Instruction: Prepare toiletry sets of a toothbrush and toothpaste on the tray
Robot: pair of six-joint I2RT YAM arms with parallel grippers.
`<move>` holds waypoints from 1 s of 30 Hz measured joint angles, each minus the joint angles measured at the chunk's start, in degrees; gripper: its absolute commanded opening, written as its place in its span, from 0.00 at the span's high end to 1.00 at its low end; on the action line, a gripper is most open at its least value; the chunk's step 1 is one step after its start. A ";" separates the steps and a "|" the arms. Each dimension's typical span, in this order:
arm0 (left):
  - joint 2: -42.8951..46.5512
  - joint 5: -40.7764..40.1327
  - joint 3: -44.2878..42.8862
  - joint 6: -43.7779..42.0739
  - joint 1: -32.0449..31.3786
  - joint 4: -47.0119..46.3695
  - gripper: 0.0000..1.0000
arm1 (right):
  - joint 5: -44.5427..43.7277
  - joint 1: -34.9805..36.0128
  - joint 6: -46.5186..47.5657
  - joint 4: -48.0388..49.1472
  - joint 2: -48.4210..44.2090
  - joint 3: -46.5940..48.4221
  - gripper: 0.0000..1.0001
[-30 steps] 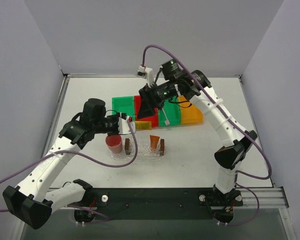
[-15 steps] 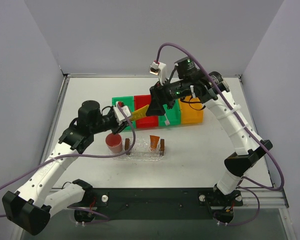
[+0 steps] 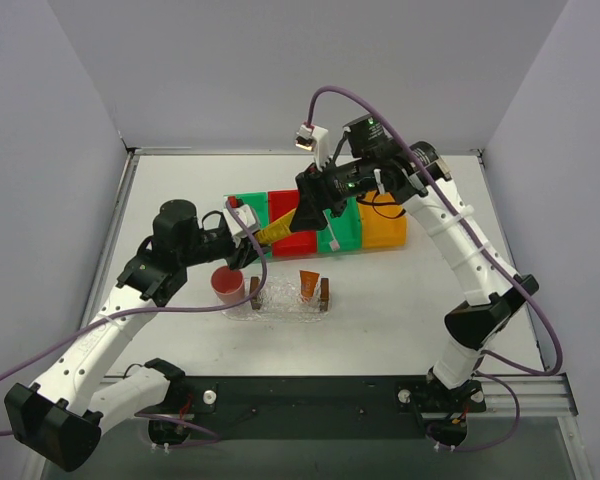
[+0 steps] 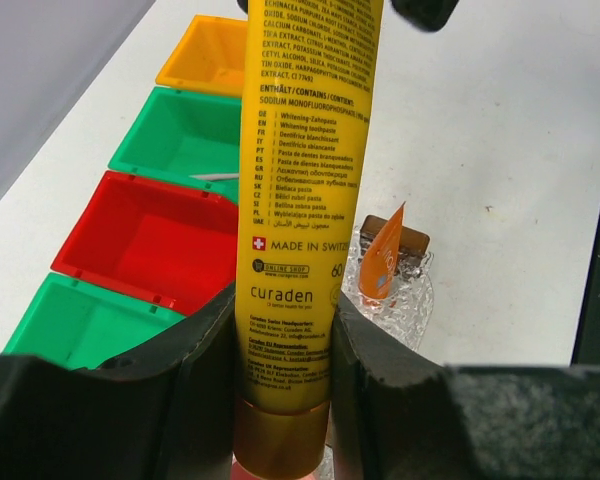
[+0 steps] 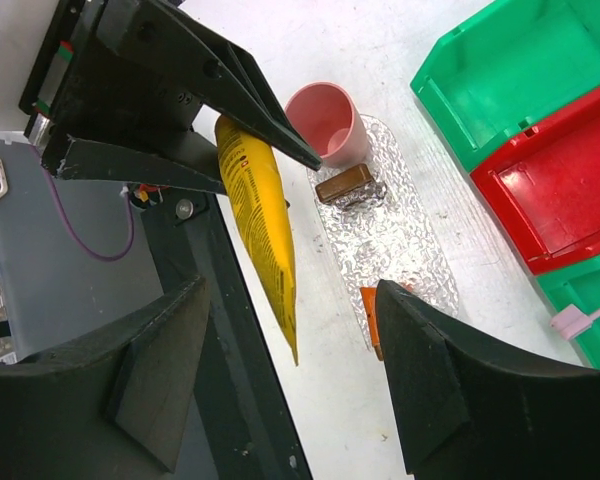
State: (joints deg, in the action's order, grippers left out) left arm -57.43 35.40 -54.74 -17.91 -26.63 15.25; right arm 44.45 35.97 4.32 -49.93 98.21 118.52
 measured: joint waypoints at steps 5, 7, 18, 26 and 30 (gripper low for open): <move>0.00 0.85 0.09 1.18 0.02 -0.55 1.00 | 1.03 0.00 -0.24 0.00 1.53 0.07 0.46; 0.00 1.03 0.09 1.33 0.02 -0.68 1.00 | 1.49 0.02 -0.42 0.00 2.25 0.07 0.51; 0.00 1.03 0.94 2.27 0.15 -1.64 0.83 | 4.04 0.90 -1.09 0.07 3.30 0.07 1.00; 0.24 -1.86 0.94 1.14 0.15 -1.60 0.31 | 1.09 1.38 -0.90 0.09 3.28 0.02 1.00; 1.18 -5.40 0.63 0.13 0.17 -0.31 0.27 | -3.98 1.64 -0.28 0.07 2.99 -0.55 1.00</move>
State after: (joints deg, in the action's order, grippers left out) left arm -56.25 30.00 -54.11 -17.78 -26.46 14.94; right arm 40.47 37.60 4.03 -49.87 101.21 117.97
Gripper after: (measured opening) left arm 0.711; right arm 0.060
